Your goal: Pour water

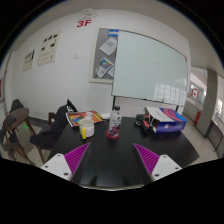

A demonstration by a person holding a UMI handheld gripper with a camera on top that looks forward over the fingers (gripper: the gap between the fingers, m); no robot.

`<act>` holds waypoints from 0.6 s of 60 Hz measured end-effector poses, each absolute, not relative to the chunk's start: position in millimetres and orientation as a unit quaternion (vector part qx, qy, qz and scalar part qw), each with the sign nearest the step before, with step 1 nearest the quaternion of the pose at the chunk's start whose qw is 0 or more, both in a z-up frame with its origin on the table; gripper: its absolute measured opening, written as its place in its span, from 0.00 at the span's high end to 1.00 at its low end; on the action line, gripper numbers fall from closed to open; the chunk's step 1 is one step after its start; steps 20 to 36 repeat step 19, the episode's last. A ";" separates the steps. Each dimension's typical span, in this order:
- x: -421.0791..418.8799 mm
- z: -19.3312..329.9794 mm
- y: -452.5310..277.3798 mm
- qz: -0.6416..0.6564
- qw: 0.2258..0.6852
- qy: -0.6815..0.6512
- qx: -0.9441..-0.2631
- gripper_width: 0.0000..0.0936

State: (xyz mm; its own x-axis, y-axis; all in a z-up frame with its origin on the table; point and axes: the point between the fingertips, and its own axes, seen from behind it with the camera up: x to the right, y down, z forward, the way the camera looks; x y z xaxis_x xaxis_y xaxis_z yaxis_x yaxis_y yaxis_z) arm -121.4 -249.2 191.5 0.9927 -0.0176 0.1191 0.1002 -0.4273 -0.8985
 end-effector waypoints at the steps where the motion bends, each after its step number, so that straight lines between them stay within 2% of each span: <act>1: -120.5 192.4 -252.2 -0.057 0.535 -0.023 -0.843 0.10; 36: -117.3 196.5 -271.0 -0.060 0.534 -0.015 -0.843 0.10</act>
